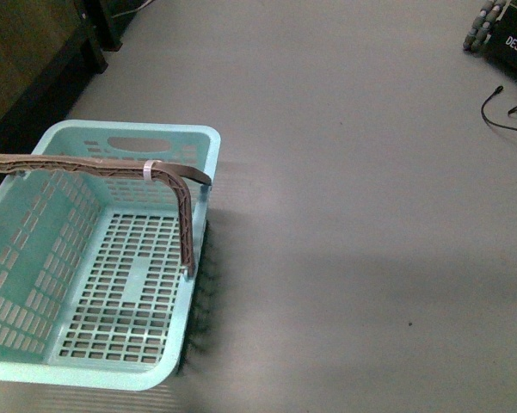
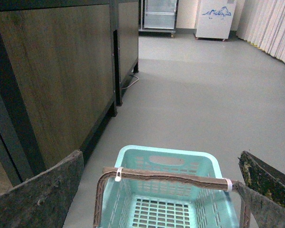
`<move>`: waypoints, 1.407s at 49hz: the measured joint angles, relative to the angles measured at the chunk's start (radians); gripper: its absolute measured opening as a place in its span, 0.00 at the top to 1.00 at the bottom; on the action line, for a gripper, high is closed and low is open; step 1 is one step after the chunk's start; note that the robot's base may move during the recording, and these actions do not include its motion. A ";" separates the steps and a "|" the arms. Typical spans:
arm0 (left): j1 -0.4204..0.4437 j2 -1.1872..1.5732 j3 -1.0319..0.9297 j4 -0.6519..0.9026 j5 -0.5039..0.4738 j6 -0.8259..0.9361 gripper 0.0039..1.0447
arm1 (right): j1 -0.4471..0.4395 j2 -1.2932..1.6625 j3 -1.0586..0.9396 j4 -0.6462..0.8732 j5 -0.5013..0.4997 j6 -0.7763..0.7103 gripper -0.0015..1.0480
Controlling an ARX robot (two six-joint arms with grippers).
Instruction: Pick lemon and mango into basket
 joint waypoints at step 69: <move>-0.128 1.609 0.433 0.563 -0.059 -1.086 0.06 | 0.000 0.000 0.000 0.000 0.000 0.000 0.08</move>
